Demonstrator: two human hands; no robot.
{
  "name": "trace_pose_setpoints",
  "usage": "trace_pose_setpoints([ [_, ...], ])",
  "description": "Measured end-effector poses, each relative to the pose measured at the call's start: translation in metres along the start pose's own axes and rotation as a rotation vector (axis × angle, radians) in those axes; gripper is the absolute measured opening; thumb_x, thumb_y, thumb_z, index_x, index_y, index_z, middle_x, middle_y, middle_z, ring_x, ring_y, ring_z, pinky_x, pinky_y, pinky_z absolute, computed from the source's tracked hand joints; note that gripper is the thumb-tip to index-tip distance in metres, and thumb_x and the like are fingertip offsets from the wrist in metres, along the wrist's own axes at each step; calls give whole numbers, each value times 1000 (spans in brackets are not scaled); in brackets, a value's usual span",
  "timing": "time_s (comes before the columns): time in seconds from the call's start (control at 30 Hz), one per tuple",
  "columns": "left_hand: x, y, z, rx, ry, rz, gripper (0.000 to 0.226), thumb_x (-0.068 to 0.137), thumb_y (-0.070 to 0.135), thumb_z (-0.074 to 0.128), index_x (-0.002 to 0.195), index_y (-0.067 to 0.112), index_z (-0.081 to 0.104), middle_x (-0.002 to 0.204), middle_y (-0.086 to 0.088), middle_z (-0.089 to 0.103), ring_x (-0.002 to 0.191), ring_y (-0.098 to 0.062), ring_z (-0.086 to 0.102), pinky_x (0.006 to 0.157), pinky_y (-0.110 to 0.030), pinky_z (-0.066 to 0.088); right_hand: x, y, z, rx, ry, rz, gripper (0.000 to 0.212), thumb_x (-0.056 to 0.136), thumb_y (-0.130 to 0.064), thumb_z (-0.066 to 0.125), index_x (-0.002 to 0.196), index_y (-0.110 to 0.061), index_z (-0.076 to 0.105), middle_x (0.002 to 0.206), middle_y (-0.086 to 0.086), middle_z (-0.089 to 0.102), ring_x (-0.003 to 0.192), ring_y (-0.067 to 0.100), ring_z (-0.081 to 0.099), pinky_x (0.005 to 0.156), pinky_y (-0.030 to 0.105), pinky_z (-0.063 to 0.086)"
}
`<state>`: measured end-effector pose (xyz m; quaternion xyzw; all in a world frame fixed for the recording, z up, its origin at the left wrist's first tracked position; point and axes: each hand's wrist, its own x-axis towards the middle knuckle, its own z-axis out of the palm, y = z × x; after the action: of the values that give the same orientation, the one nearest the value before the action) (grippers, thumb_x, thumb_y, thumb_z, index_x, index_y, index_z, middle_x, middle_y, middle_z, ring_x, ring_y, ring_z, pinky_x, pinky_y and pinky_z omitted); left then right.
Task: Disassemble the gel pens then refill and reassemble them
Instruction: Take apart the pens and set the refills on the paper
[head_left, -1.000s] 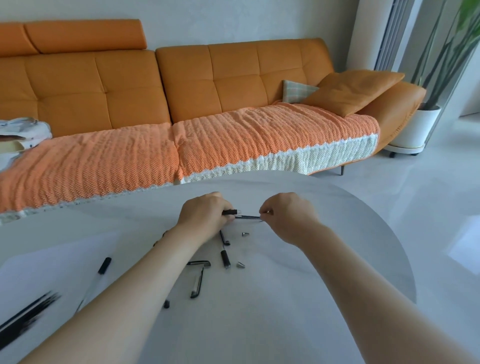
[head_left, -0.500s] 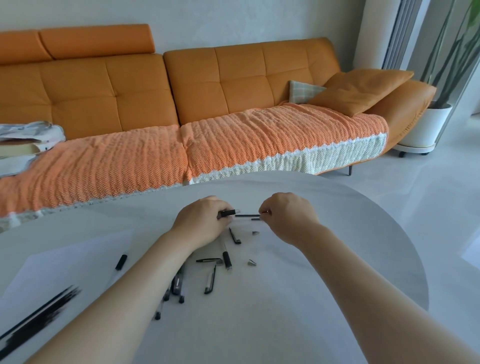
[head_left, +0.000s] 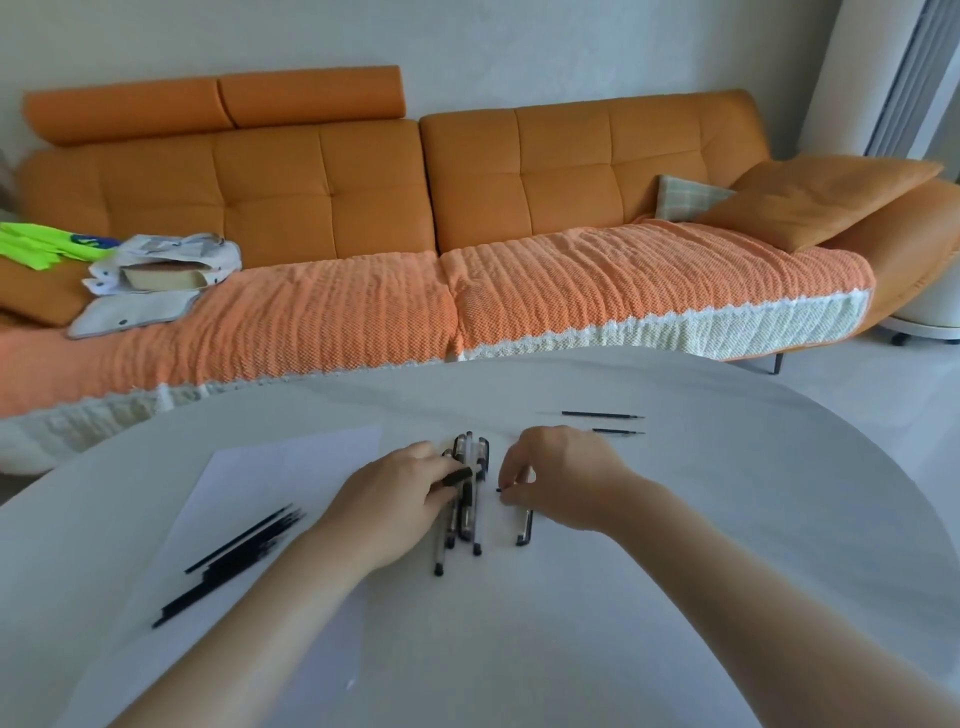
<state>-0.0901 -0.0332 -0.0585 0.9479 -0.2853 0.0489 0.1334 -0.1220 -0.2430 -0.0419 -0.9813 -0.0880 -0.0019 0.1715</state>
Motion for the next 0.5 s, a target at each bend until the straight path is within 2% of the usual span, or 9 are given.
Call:
trace_pose_setpoints([
  [0.1, -15, -10, 0, 1, 24, -59, 27, 97, 42, 49, 120, 38, 61, 92, 14, 54, 86, -11, 56, 68, -28, 46, 2, -8, 4, -16, -55, -19, 13, 84, -43, 70, 94, -36, 74, 91, -17, 64, 85, 6, 57, 72, 26, 50],
  [0.27, -14, -19, 5, -115, -3, -168, 22, 93, 36, 56, 110, 23, 63, 93, 10, 52, 85, -11, 53, 76, -29, 48, 4, -8, 3, -32, -77, -21, 13, 81, -43, 71, 93, -37, 75, 85, -21, 62, 83, 1, 56, 73, 24, 50],
  [0.4, -8, -20, 6, -121, -20, -196, 40, 94, 37, 56, 130, 18, 55, 107, 5, 54, 97, -15, 54, 82, -28, 45, 10, -10, 4, 26, -32, -8, 14, 85, -46, 67, 95, -37, 71, 91, -17, 65, 81, 2, 58, 70, 24, 51],
  [0.5, -6, -20, 6, -134, -25, -222, 54, 94, 38, 57, 141, 16, 45, 115, 0, 56, 104, -18, 55, 89, -31, 47, 19, -12, 12, 9, 56, -25, 12, 92, -37, 60, 100, -37, 69, 99, -16, 64, 80, 5, 58, 65, 23, 47],
])
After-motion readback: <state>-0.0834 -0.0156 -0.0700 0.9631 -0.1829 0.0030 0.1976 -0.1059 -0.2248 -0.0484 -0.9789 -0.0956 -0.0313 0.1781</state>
